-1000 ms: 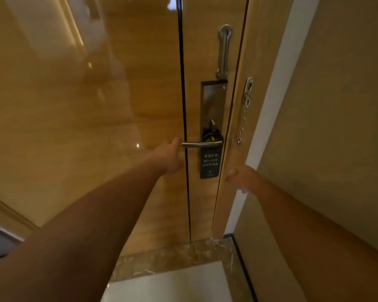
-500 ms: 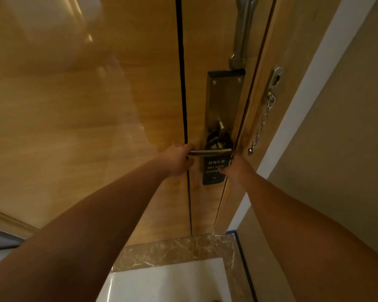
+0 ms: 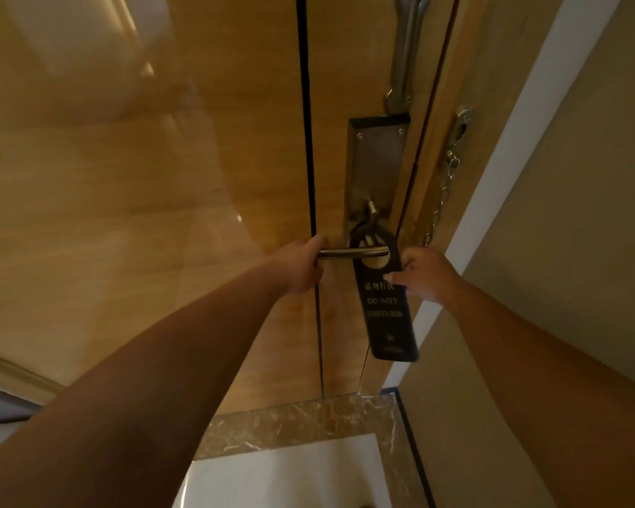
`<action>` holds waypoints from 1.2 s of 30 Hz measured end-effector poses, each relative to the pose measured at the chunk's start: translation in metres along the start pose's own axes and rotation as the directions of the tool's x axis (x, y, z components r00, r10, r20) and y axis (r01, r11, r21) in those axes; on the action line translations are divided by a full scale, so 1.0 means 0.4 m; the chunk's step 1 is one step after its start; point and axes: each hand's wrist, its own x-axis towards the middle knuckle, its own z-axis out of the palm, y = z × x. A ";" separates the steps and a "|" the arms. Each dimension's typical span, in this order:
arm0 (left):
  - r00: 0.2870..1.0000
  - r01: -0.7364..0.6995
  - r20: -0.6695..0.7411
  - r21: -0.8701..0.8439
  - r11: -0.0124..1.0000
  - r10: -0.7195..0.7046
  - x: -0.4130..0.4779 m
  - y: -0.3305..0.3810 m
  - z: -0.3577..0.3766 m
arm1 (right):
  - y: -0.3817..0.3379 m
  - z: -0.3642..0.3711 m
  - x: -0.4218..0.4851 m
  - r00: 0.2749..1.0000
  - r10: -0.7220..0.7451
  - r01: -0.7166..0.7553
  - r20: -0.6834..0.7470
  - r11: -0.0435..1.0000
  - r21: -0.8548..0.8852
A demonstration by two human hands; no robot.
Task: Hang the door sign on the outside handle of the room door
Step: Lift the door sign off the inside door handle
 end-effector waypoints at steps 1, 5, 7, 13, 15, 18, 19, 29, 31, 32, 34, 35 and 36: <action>1.000 0.009 0.000 0.005 1.000 -0.009 -0.003 -0.001 -0.007 | -0.008 -0.010 -0.002 1.000 -0.010 0.009 -0.009 0.999 -0.049; 0.997 0.068 -0.038 -0.034 0.997 -0.069 -0.036 -0.023 -0.040 | -0.050 0.009 -0.024 0.999 -0.039 0.040 0.006 0.991 -0.126; 0.992 0.087 -0.083 -0.076 0.993 -0.094 -0.055 -0.052 -0.057 | -0.089 0.052 -0.034 0.996 -0.067 0.072 0.061 0.993 -0.092; 0.949 0.209 -0.178 -0.263 0.942 -0.260 -0.110 -0.209 -0.106 | -0.251 0.194 -0.039 0.931 -0.207 0.163 0.301 0.973 0.164; 0.931 0.224 -0.210 -0.312 0.923 -0.297 -0.111 -0.238 -0.114 | -0.257 0.185 -0.050 0.918 -0.199 0.111 0.343 0.959 0.260; 0.937 0.193 -0.227 -0.299 0.934 -0.266 -0.077 -0.209 -0.111 | -0.199 0.118 -0.066 0.943 -0.119 -0.018 0.311 0.914 0.405; 0.945 0.154 -0.235 -0.289 0.945 -0.226 -0.057 -0.178 -0.106 | -0.168 0.088 -0.071 0.946 -0.095 -0.063 0.311 0.884 0.462; 0.989 0.051 0.131 0.101 0.994 -0.064 0.173 0.151 0.054 | 0.054 -0.138 -0.148 0.964 0.074 -0.186 0.256 0.874 0.449; 0.975 0.194 0.138 -0.172 0.966 -0.171 0.188 0.134 0.093 | 0.075 -0.160 -0.157 0.963 0.106 -0.213 0.248 0.863 0.457; 0.965 0.259 0.156 -0.449 0.855 -0.211 0.187 0.127 0.114 | 0.083 -0.166 -0.157 0.961 0.118 -0.224 0.249 0.862 0.456; 0.939 0.314 0.179 -0.793 0.522 -0.292 0.173 0.125 0.145 | 0.098 -0.168 -0.151 0.959 0.139 -0.239 0.249 0.867 0.437; 0.936 0.296 0.179 -0.866 0.403 -0.303 0.170 0.125 0.159 | 0.100 -0.165 -0.147 0.957 0.147 -0.245 0.250 0.870 0.428; 0.937 0.277 0.176 -0.901 0.335 -0.303 0.171 0.124 0.173 | 0.102 -0.162 -0.142 0.955 0.154 -0.252 0.254 0.873 0.418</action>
